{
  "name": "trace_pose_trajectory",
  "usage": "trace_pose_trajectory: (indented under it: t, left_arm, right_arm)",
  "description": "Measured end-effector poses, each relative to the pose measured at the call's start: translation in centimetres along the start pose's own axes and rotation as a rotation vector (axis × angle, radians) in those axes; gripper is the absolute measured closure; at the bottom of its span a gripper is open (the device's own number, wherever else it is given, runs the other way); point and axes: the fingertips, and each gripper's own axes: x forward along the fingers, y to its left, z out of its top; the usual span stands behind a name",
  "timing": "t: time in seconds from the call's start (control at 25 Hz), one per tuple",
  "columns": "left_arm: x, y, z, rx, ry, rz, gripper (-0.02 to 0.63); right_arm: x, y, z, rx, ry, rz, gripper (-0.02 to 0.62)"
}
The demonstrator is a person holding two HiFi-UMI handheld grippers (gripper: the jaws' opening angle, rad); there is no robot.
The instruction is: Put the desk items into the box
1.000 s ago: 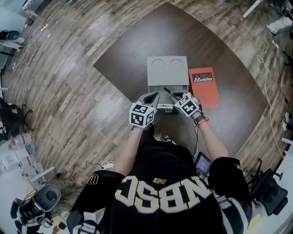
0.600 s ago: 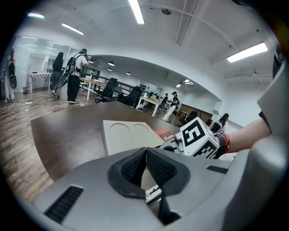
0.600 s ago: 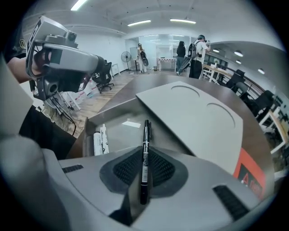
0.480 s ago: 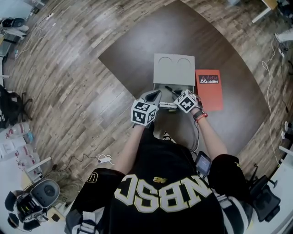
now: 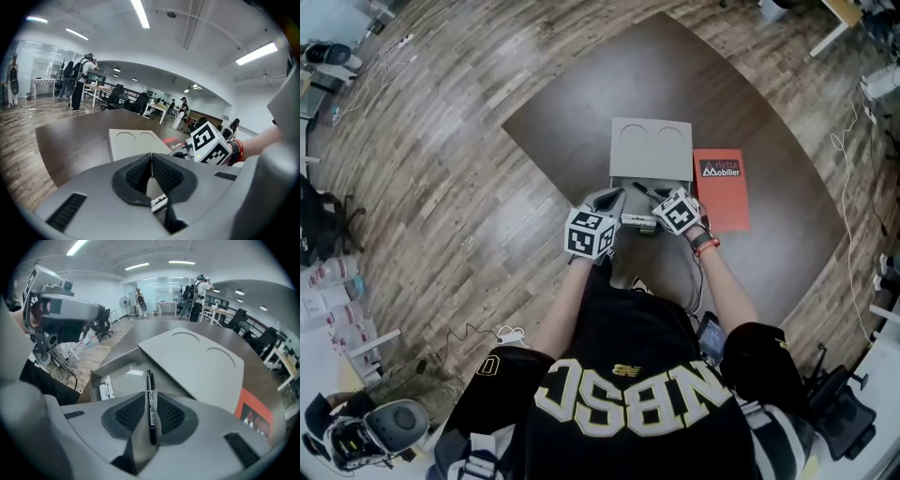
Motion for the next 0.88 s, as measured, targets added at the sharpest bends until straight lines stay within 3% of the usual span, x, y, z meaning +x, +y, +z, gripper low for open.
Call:
trace_pose_trajectory:
  t: [0.44,0.88]
  left_arm:
    - [-1.3,-2.1,4.0,0.088,-0.092,-0.003,0.589]
    - [-4.3,-7.3,7.9,0.168,-0.229,0.022,0.590]
  right_arm:
    - [-10.3,-3.2,3.5,0.281,-0.338,-0.167,0.554]
    - [-21.6,-1.6,4.0,0.392,-0.605,-0.297,0.586]
